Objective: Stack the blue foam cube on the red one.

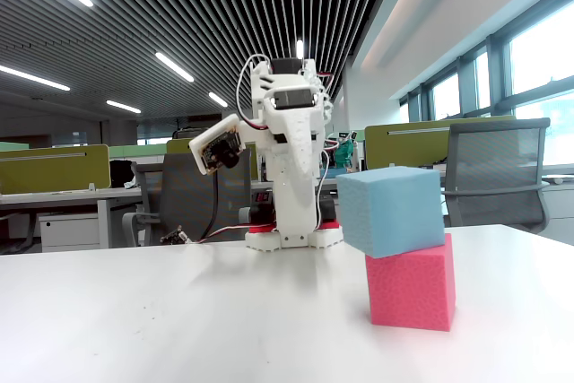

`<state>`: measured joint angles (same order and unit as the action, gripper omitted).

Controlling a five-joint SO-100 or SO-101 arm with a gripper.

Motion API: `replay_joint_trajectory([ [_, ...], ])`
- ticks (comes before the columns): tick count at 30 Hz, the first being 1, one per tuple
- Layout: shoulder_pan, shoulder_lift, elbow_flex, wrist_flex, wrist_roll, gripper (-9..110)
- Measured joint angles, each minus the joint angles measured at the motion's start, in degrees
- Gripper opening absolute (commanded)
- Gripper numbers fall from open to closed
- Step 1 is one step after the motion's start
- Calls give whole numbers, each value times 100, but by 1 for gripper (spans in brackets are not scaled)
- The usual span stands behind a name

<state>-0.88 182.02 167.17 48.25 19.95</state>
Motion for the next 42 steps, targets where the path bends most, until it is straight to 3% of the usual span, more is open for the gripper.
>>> replay_joint_trajectory([
  [9, 0, 0, 0, 0, 9, 22],
  [24, 0, 0, 0, 0, 9, 22],
  [30, -35, 0, 352, -870, 9, 23],
  [42, -35, 0, 352, -984, 9, 23],
])
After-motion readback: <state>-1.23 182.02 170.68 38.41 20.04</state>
